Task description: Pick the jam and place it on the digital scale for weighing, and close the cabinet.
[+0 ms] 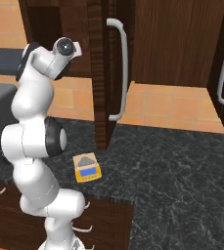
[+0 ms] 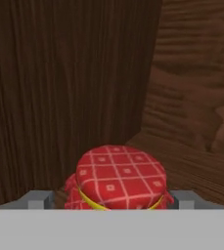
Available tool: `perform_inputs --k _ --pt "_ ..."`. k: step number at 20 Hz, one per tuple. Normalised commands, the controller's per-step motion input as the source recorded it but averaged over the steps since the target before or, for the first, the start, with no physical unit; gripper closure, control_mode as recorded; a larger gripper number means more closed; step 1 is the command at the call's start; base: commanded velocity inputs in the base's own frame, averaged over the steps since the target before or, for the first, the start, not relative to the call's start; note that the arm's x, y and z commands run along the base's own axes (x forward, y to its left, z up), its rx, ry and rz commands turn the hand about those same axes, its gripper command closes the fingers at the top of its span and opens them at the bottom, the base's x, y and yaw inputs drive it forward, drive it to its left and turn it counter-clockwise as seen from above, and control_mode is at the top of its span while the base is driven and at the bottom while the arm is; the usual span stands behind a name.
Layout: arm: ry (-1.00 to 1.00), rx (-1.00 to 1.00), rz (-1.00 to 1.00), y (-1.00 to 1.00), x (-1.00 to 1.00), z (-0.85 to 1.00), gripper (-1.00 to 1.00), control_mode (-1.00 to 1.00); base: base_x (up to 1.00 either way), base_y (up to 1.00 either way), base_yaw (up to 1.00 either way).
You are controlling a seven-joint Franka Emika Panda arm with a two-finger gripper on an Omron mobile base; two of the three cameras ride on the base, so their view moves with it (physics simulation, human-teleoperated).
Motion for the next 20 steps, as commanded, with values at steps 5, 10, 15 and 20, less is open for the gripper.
perform_inputs --k 5,10,15,20 --pt "0.01 -0.01 0.00 0.09 0.25 -0.07 1.00 -1.00 0.00 0.00 0.00" --pt "-0.11 0.00 0.00 0.03 -0.35 -0.01 1.00 -1.00 0.00 0.00 0.00" --pt "-0.17 0.00 0.00 -0.19 -0.85 0.00 1.00 -1.00 0.00 0.00 0.00" --pt "-0.08 0.00 -0.05 -0.06 -1.00 0.00 1.00 -1.00 0.00 0.00 0.00"
